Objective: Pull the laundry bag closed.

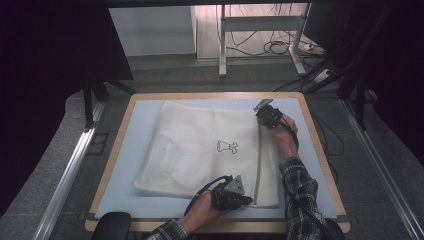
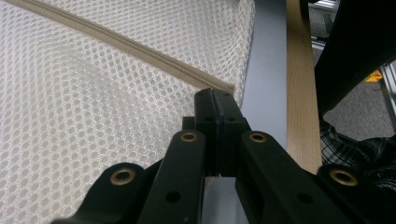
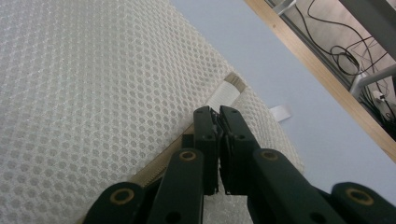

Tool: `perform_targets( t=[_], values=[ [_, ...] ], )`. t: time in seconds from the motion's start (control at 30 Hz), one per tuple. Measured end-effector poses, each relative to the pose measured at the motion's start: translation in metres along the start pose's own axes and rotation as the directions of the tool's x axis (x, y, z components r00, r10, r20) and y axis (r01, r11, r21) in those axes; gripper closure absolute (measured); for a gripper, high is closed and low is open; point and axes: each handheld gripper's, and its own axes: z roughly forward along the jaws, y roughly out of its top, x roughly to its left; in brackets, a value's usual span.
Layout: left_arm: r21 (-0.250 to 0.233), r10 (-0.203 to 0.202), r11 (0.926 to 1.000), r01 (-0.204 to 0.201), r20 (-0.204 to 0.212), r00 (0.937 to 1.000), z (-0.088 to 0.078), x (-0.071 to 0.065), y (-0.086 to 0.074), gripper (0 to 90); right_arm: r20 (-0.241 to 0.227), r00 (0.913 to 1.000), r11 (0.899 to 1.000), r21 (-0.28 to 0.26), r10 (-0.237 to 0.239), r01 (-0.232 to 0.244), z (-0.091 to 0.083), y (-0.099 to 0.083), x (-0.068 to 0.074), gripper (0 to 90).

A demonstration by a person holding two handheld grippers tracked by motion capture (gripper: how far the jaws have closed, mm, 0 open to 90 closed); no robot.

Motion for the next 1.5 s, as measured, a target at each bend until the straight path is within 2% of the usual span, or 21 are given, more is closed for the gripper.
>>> perform_targets(
  t=[0.67,0.87,1.13,1.37,1.43,1.47,1.5],
  values=[
    [-0.001,0.0,1.0,0.0,-0.001,1.0,0.0001,-0.0002,0.0,89.7,-0.008,0.9999,1.0,-0.007,0.014,-0.014,0.0066,0.0008,-0.0062,84.1],
    [-0.001,0.002,1.0,-0.002,-0.003,1.0,0.0,-0.0004,0.0,89.7,-0.008,0.9986,0.999,0.0,0.052,-0.052,0.0086,0.002,-0.0066,82.8],
    [0.001,0.012,0.9999,-0.012,-0.015,0.9998,-0.0004,-0.0014,0.0001,89.0,-0.022,0.9925,0.993,0.012,0.12,-0.12,0.0083,0.0028,-0.0083,81.8],
    [-0.014,-0.012,0.9998,0.012,-0.018,0.9998,-0.0016,0.0002,-0.0003,79.7,-0.052,0.9834,0.985,0.003,0.174,-0.174,0.0068,0.001,-0.0098,78.1],
    [-0.017,-0.019,0.9997,0.018,-0.017,0.9997,-0.0031,0.0019,-0.0004,74.2,-0.058,0.9826,0.984,-0.002,0.176,-0.177,0.0062,0.0006,-0.0096,77.2],
    [-0.033,-0.037,0.9988,0.037,-0.02,0.9991,-0.003,0.0014,0.0001,70.9,-0.063,0.9809,0.983,-0.006,0.184,-0.185,0.0057,0.0006,-0.0088,77.0],
    [-0.027,-0.033,0.9991,0.032,-0.025,0.9991,-0.0042,0.0015,0.001,67.4,-0.07,0.9793,0.982,-0.01,0.19,-0.191,0.005,0.0005,-0.0082,76.1]
  ],
)
